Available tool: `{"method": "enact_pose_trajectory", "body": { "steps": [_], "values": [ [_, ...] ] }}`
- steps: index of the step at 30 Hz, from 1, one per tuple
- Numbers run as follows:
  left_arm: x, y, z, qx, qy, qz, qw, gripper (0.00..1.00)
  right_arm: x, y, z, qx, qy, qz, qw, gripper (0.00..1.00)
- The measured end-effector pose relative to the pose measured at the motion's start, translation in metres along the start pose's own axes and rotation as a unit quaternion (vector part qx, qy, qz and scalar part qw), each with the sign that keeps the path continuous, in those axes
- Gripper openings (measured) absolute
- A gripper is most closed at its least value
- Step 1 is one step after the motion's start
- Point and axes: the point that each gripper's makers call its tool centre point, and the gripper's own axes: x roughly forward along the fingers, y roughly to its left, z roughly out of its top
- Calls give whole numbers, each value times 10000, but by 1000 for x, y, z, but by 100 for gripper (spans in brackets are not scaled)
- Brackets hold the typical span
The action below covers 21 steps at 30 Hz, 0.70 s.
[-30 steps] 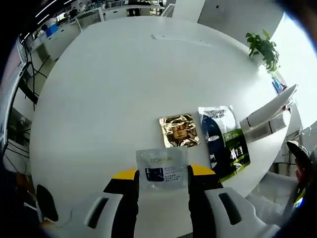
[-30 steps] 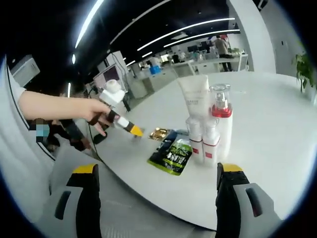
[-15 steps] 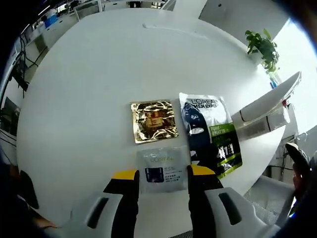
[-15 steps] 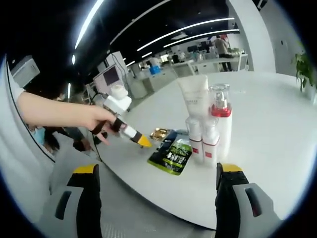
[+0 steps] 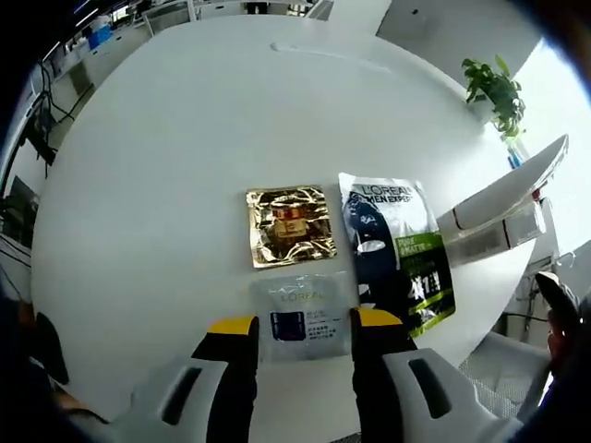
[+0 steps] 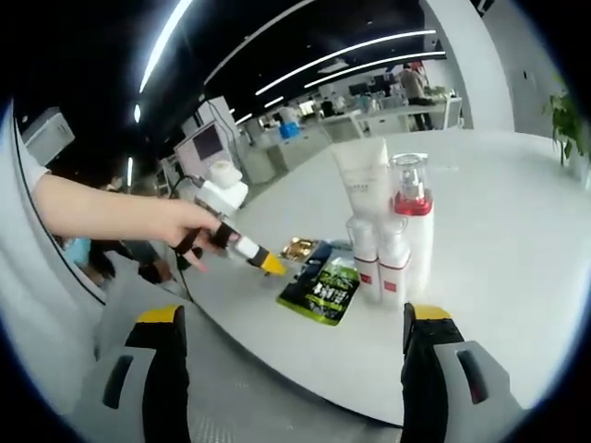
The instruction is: Arrange the skincare products in the storage area until every visible bottle or jar stands upright without overlapping.
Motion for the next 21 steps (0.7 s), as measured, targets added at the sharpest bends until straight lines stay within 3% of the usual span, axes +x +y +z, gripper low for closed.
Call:
{"method": "enact_pose_trajectory", "body": {
  "steps": [21],
  "values": [
    [-1,0,-3,-108,31,-91,9999,38,1,-3,-1,10,8,-7,10000,97]
  ]
}}
